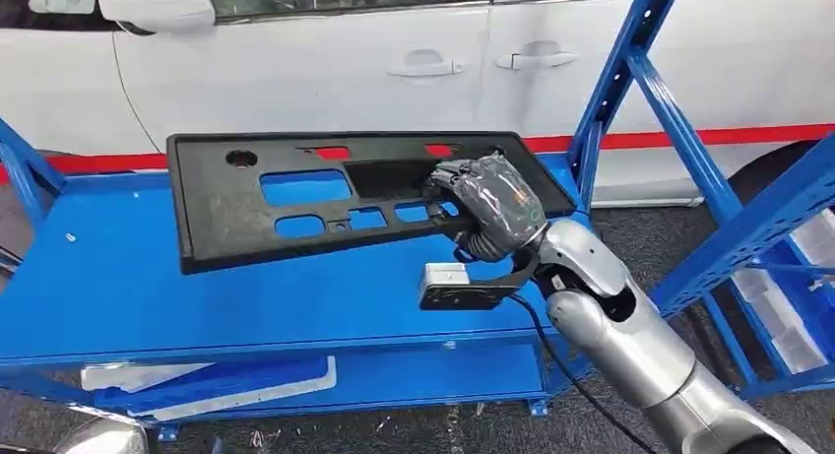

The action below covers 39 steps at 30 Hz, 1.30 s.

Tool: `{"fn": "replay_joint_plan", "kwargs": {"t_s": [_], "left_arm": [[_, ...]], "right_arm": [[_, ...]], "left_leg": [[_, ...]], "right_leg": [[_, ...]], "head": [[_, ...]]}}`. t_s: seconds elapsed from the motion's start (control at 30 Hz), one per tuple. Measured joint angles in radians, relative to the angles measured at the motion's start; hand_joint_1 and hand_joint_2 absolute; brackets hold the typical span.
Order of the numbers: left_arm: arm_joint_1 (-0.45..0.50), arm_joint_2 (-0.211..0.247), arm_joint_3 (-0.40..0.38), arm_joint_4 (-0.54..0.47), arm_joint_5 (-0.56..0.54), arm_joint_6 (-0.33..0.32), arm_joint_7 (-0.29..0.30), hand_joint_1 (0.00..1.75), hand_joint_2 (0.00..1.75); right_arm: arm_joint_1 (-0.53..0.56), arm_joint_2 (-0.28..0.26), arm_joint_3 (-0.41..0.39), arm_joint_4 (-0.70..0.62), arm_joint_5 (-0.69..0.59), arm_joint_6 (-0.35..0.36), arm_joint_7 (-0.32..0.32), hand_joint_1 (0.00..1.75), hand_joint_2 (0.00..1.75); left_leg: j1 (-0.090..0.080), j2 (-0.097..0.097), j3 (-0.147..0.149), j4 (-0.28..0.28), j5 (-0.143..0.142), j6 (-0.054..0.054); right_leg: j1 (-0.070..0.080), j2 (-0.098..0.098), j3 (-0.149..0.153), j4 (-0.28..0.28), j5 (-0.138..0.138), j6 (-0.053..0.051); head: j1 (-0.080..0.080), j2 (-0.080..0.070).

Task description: Take the parts from the cabinet and place them on the table.

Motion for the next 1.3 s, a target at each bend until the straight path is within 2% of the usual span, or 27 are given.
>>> {"fn": "replay_joint_plan", "kwargs": {"t_s": [0.03,0.07,0.1,0.2,0.27,0.33,0.37,0.4,0.43,0.5,0.53,0.57,0.6,0.67,0.7,0.73,0.77,0.83,0.87,0.9,0.97,1.03,1.07,1.1,1.23,1.27,1.3], "left_arm": [[0.0,0.003,0.0,0.0,0.0,0.0,0.0,0.0,1.75],[-0.003,0.008,-0.001,0.0,0.0,0.0,0.0,0.0,1.75],[-0.003,0.008,-0.002,0.0,0.0,0.001,0.0,0.0,1.75],[0.004,0.008,-0.005,0.0,0.006,-0.002,0.002,0.0,1.75],[0.006,0.008,-0.006,0.0,0.006,-0.002,0.004,0.0,1.75],[0.003,0.008,-0.006,0.0,0.008,-0.003,0.005,0.0,1.75],[0.001,0.009,-0.006,0.0,0.008,-0.003,0.005,0.0,1.75],[0.0,0.009,-0.007,0.0,0.009,-0.003,0.006,0.0,1.75],[0.0,0.009,-0.007,0.0,0.009,-0.003,0.006,0.0,1.75],[-0.001,0.01,-0.008,0.0,0.009,-0.006,0.008,0.0,1.75],[-0.004,0.012,-0.008,0.0,0.009,-0.008,0.009,0.0,1.75],[-0.01,0.018,-0.009,0.0,0.009,-0.01,0.01,0.0,1.75],[-0.014,0.016,-0.009,0.0,0.01,-0.011,0.01,0.0,1.75],[-0.016,0.018,-0.012,0.0,0.01,-0.013,0.01,0.0,1.75],[-0.015,0.018,-0.016,0.0,0.01,-0.014,0.011,0.0,1.75],[-0.014,0.017,-0.019,0.0,0.009,-0.015,0.012,0.0,1.75],[-0.014,0.017,-0.021,0.0,0.009,-0.016,0.013,0.0,1.75],[-0.016,0.017,-0.026,0.0,0.009,-0.016,0.013,0.0,1.75],[-0.016,0.017,-0.028,0.0,0.009,-0.015,0.013,0.0,1.75],[-0.016,0.017,-0.031,0.0,0.008,-0.014,0.012,0.0,1.75],[-0.016,0.017,-0.032,0.0,0.008,-0.013,0.011,0.0,1.75],[-0.017,0.015,-0.034,0.0,0.008,-0.01,0.007,0.0,1.75],[-0.017,0.015,-0.035,0.0,0.008,-0.007,0.003,0.0,1.75],[-0.017,0.016,-0.039,0.0,0.008,-0.003,0.0,0.0,1.75],[-0.007,0.016,-0.05,0.0,0.006,0.002,-0.009,0.0,1.75],[-0.006,0.014,-0.053,0.0,0.006,0.001,-0.011,0.0,1.75],[-0.004,0.011,-0.054,0.0,0.006,0.001,-0.012,0.0,1.75]], "right_arm": [[0.0,-0.004,-0.001,-0.009,0.0,0.0,0.0,1.75,1.75],[0.002,-0.005,-0.002,-0.018,0.0,0.0,0.0,1.75,1.75],[0.002,-0.006,-0.002,-0.026,0.003,-0.001,0.0,1.75,1.75],[0.007,-0.009,-0.003,-0.034,0.004,-0.002,-0.007,1.75,1.75],[0.008,-0.01,-0.003,-0.045,0.006,-0.002,-0.009,1.75,1.75],[0.009,-0.011,-0.003,-0.05,0.006,-0.001,-0.009,1.75,1.75],[0.01,-0.011,-0.003,-0.05,0.006,0.0,-0.01,1.75,1.75],[0.012,-0.011,-0.003,-0.051,0.006,0.0,-0.009,1.75,1.75],[0.013,-0.012,-0.003,-0.051,0.006,0.0,-0.009,1.75,1.75],[0.013,-0.014,-0.003,-0.057,0.006,0.002,-0.009,1.75,1.75],[0.012,-0.014,-0.003,-0.062,0.005,0.003,-0.009,1.75,1.75],[0.011,-0.015,-0.003,-0.068,0.005,0.004,-0.009,1.75,1.75],[0.009,-0.017,-0.003,-0.071,0.003,0.006,-0.01,1.75,1.75],[0.01,-0.017,-0.003,-0.074,0.0,0.013,-0.01,1.75,1.75],[0.01,-0.018,-0.003,-0.076,-0.003,0.019,-0.01,1.75,1.75],[0.011,-0.022,-0.003,-0.077,-0.006,0.026,-0.011,1.75,1.75],[0.009,-0.024,-0.003,-0.08,-0.013,0.032,-0.014,1.75,1.75],[0.01,-0.028,-0.003,-0.085,-0.023,0.04,-0.018,1.75,1.75],[0.013,-0.03,-0.003,-0.085,-0.027,0.045,-0.019,1.75,1.75],[0.016,-0.031,-0.003,-0.087,-0.035,0.05,-0.02,1.75,1.75],[0.017,-0.031,-0.003,-0.092,-0.06,0.069,-0.029,1.75,1.75],[0.017,-0.036,-0.003,-0.097,-0.097,0.094,-0.041,1.75,1.75],[0.017,-0.036,-0.003,-0.1,-0.112,0.103,-0.047,1.75,1.75],[0.017,-0.036,-0.003,-0.105,-0.135,0.116,-0.058,1.75,1.75],[0.031,-0.04,-0.002,-0.133,-0.217,0.174,-0.109,1.75,1.75],[0.034,-0.039,0.0,-0.147,-0.227,0.186,-0.118,1.75,1.75],[0.038,-0.039,0.004,-0.162,-0.229,0.194,-0.12,1.75,1.75]], "left_leg": [[0.004,-0.001,-0.009,0.014,-0.003,-0.012],[0.001,-0.006,-0.019,0.02,-0.002,-0.026],[-0.003,-0.008,-0.024,0.027,0.002,-0.032],[0.007,-0.01,-0.045,0.025,0.018,-0.048],[0.006,-0.005,-0.073,0.097,-0.073,-0.045],[-0.002,-0.006,-0.117,0.256,-0.18,-0.038],[-0.006,-0.006,-0.126,0.314,-0.207,-0.032],[-0.012,-0.006,-0.116,0.333,-0.21,-0.024],[-0.019,-0.006,-0.085,0.31,-0.195,-0.015],[-0.039,-0.008,0.026,0.168,-0.137,0.012],[-0.053,-0.01,0.088,0.082,-0.124,0.032],[-0.055,-0.008,0.112,0.032,-0.145,0.048],[-0.06,-0.008,0.114,0.025,-0.131,0.036],[-0.066,-0.01,0.105,0.016,-0.12,0.04],[-0.065,-0.009,0.106,-0.001,-0.104,0.044],[-0.048,0.001,0.113,-0.023,-0.082,0.036],[-0.049,0.001,0.107,-0.033,-0.069,0.038],[-0.047,0.005,0.08,-0.029,-0.052,0.042],[-0.046,0.006,0.068,-0.026,-0.045,0.041],[-0.045,0.007,0.053,-0.02,-0.038,0.038],[-0.038,0.008,0.02,0.0,-0.028,0.029],[-0.03,0.008,-0.011,0.027,-0.025,0.02],[-0.027,0.007,-0.026,0.042,-0.024,0.013],[-0.032,0.004,-0.04,0.054,-0.022,0.004],[-0.028,-0.001,-0.054,0.051,0.01,-0.02],[-0.023,0.0,-0.068,0.062,-0.015,-0.024],[-0.023,0.0,-0.082,0.101,-0.074,-0.028]], "right_leg": [[-0.005,0.002,0.023,-0.058,-0.014,0.014],[0.012,0.019,0.013,-0.028,0.009,-0.002],[0.004,0.019,0.006,-0.033,0.002,-0.019],[0.009,0.02,-0.025,-0.022,0.017,-0.052],[0.014,0.018,-0.043,-0.023,0.033,-0.072],[0.025,0.016,-0.063,-0.023,0.048,-0.082],[0.032,0.015,-0.073,-0.023,0.055,-0.086],[0.038,0.014,-0.083,-0.022,0.062,-0.089],[0.043,0.014,-0.091,-0.021,0.068,-0.092],[0.053,0.015,-0.1,-0.02,0.078,-0.094],[0.054,0.014,-0.102,-0.021,0.083,-0.095],[0.057,0.011,-0.105,-0.023,0.09,-0.091],[0.051,0.009,-0.106,-0.026,0.097,-0.087],[0.044,0.009,-0.106,-0.037,0.114,-0.076],[0.046,0.009,-0.104,-0.045,0.123,-0.07],[0.048,0.009,-0.109,-0.038,0.113,-0.066],[0.051,0.009,-0.12,-0.017,0.071,-0.058],[0.045,0.008,-0.157,0.119,-0.046,-0.049],[0.041,0.008,-0.169,0.18,-0.08,-0.044],[0.036,0.007,-0.172,0.224,-0.089,-0.039],[0.028,0.006,-0.132,0.203,-0.032,-0.029],[0.016,0.002,-0.032,0.071,0.02,-0.015],[0.015,0.003,0.0,0.006,-0.024,-0.007],[0.029,0.007,0.01,-0.011,-0.021,-0.024],[0.029,0.006,-0.025,-0.01,0.004,-0.07],[0.027,0.005,-0.035,-0.012,0.016,-0.081],[0.027,0.006,-0.047,-0.012,0.028,-0.088]], "head": [[0.003,0.0],[0.004,0.0],[0.003,0.0],[0.001,0.0],[0.0,0.0],[-0.002,0.0],[-0.002,0.0],[-0.001,0.0],[-0.001,0.0],[-0.001,0.0],[-0.001,0.0],[0.002,0.0],[-0.002,0.0],[-0.002,0.0],[-0.001,0.0],[-0.001,0.0],[0.003,0.0],[0.008,0.0],[0.008,0.0],[0.008,0.0],[0.008,0.0],[0.008,0.0],[0.008,0.0],[0.01,0.0],[0.009,0.0],[0.007,0.0],[0.002,0.0]]}}
